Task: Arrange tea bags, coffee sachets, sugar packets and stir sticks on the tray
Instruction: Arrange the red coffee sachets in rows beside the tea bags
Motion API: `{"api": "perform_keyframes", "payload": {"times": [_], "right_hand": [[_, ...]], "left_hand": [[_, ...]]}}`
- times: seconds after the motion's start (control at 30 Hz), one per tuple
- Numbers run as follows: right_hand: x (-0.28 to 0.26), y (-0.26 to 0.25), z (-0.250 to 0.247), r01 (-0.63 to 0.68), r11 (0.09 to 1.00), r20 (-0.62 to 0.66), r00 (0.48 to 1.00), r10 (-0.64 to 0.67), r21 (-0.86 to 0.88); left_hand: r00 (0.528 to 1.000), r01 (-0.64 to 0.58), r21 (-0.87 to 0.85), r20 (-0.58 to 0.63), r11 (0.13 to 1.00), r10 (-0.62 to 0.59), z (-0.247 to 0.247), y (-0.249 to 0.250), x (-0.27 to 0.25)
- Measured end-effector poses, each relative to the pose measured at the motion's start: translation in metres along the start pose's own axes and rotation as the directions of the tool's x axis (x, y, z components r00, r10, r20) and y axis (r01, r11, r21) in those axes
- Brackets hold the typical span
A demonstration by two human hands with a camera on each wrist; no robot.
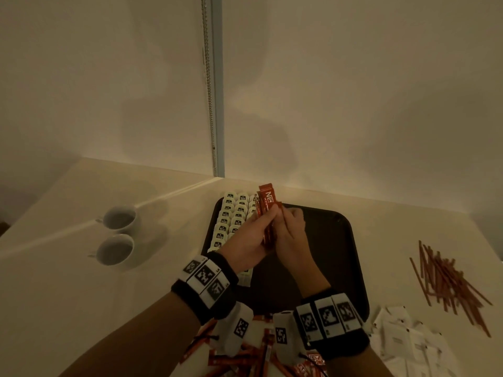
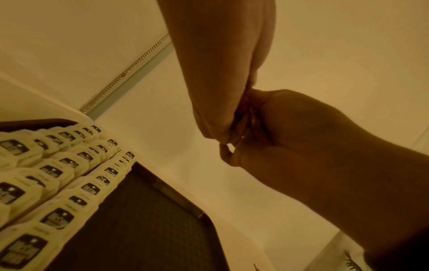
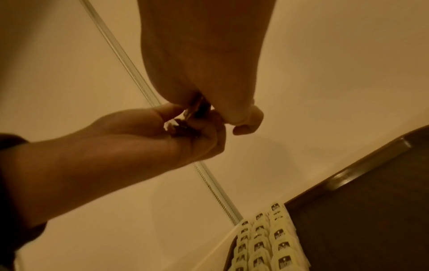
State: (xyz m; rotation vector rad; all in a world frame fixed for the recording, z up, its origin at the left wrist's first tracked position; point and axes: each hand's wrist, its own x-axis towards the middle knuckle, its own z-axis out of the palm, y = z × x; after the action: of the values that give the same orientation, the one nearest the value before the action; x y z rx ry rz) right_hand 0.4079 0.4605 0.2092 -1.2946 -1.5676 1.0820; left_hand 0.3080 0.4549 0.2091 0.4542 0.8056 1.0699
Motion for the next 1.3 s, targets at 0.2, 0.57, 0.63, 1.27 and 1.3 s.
{"api": "perform_keyframes", "payload": {"times": [0.2, 0.57, 0.63, 1.27, 1.3], "right_hand": [[0.009, 0.004, -0.01, 0.079, 0.89, 0.079, 0.996, -0.048, -0.449], [0.038, -0.037, -0.042, 0.444, 0.792, 0.669, 0.741, -0.061, -0.419], [0.04, -0.041, -0.041, 0.551, 0.682, 0.702, 0.708, -0.076, -0.481], [0.017, -0.024, -0.048, -0.069, 0.991, 0.19, 0.981, 0.046, 0.115], [0.016, -0.022, -0.048, -0.081, 0.983, 0.162, 0.985, 0.053, 0.167]], "left_hand": [[0.997, -0.002, 0.002, -0.08, 1.0, 0.002, -0.001, 0.0, 0.001], [0.997, 0.078, 0.147, -0.001, 0.986, -0.079, 0.002, 0.019, -0.005], [0.994, 0.109, 0.183, -0.01, 0.977, -0.109, 0.002, 0.019, -0.006], [0.959, -0.203, 0.014, -0.201, 0.979, 0.201, -0.009, 0.023, -0.003], [0.954, -0.205, 0.08, -0.208, 0.975, 0.218, -0.01, 0.022, -0.005]]}}
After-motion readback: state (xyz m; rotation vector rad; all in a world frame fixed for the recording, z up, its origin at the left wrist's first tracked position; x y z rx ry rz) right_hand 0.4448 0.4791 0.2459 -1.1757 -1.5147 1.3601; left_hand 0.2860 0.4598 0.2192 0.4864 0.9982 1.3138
